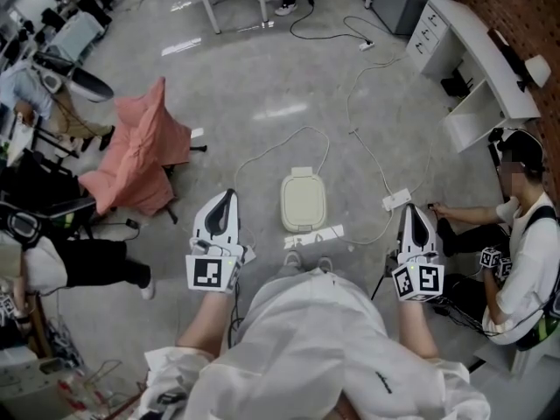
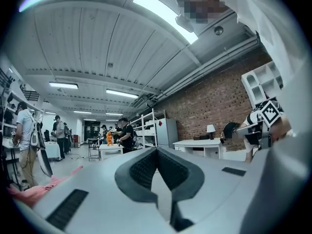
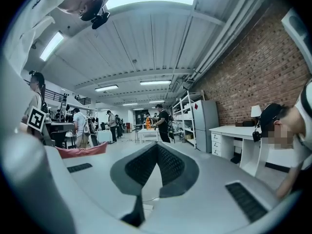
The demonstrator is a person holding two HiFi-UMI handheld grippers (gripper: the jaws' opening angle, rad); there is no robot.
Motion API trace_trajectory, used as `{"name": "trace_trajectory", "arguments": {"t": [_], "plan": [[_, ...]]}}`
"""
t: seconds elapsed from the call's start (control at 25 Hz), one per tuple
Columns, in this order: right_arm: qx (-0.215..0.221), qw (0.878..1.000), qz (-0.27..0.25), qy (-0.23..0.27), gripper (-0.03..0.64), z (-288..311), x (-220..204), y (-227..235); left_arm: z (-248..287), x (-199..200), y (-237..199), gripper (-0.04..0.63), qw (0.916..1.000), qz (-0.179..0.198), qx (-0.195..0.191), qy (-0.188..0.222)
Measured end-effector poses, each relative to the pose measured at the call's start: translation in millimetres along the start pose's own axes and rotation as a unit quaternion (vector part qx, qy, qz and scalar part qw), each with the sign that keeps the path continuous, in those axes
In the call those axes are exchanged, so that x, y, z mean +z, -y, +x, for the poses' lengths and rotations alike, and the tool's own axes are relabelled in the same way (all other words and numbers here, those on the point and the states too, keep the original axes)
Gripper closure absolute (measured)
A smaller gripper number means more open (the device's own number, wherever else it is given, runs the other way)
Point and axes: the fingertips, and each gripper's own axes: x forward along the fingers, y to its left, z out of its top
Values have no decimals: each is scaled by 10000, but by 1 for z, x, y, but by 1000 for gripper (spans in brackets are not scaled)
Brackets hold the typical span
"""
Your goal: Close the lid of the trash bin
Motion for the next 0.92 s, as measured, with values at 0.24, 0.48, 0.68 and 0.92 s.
{"name": "trace_trajectory", "arguments": {"t": [0.24,0.48,0.68,0.92], "plan": [[-22,10000,-5,-29,600,2,-2,-2,3,0,1,571,10000,-7,-62,17],[38,10000,-23,-31,600,9,-2,-9,6,-5,-3,571,10000,-71,-61,8],[0,10000,-10,-56,600,13,-2,-10,9,-10,0,571,9998,-105,-143,-48],[50,9999,-69,-84,600,21,-3,-16,16,-11,-5,571,9997,-125,-185,-83]]}}
